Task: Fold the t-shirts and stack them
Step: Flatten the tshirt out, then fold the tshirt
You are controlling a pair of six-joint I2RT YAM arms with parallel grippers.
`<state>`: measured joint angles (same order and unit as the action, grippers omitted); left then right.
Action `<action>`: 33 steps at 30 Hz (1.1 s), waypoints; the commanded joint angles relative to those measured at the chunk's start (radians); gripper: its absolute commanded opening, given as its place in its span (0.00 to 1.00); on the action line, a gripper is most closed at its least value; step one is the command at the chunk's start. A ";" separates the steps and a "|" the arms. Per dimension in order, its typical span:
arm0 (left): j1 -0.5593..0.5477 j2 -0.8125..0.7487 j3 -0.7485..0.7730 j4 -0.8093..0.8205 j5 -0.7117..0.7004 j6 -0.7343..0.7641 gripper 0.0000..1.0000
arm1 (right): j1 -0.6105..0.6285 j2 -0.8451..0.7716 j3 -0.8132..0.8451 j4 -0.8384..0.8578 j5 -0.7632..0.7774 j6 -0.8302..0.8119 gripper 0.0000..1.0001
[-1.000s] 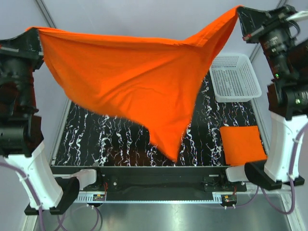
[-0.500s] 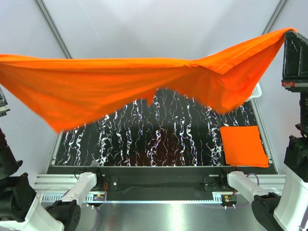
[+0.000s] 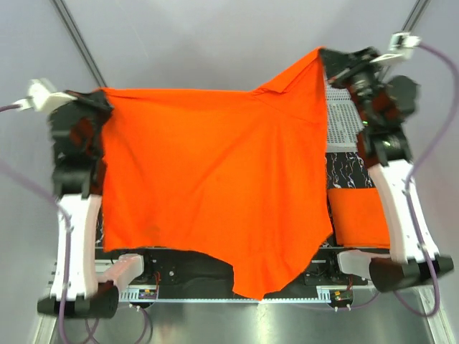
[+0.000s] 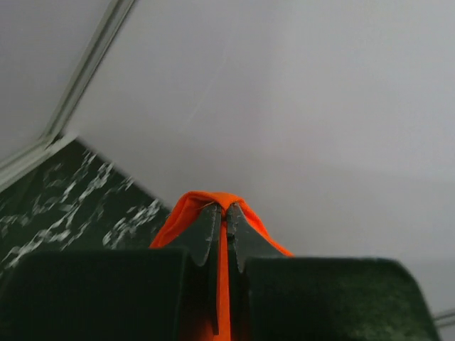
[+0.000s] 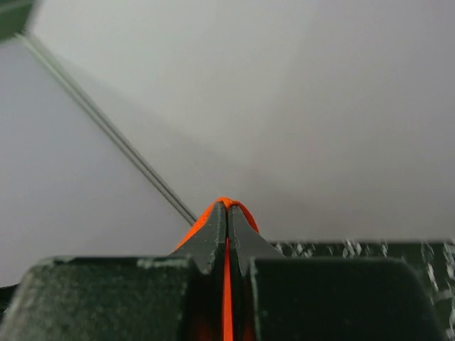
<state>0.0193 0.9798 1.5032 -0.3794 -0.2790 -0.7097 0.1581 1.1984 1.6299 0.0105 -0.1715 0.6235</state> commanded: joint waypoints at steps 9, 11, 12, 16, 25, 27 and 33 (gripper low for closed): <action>0.097 0.501 -0.333 0.307 0.038 0.050 0.00 | 0.001 0.453 -0.139 0.200 0.000 -0.002 0.00; 0.125 0.597 -0.292 0.313 0.095 0.068 0.00 | 0.001 0.565 -0.098 0.195 -0.023 -0.007 0.00; 0.128 0.685 -0.241 0.312 0.112 0.072 0.00 | 0.001 0.604 -0.047 0.187 -0.029 -0.010 0.00; 0.143 0.861 -0.118 0.292 0.214 0.067 0.00 | 0.003 0.762 0.039 0.141 -0.052 -0.018 0.00; 0.157 0.987 -0.046 0.231 0.299 0.065 0.00 | -0.006 0.875 0.180 -0.001 -0.092 -0.051 0.00; 0.159 0.993 -0.043 0.217 0.339 0.053 0.00 | -0.008 0.876 0.191 -0.039 -0.094 -0.068 0.00; 0.159 0.973 -0.077 0.179 0.391 0.021 0.00 | -0.038 0.866 0.168 -0.105 -0.111 -0.085 0.00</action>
<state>0.1715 1.9667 1.4181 -0.1974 0.0582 -0.6754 0.1471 2.0777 1.7763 -0.0528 -0.2569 0.5720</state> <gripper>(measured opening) 0.024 0.011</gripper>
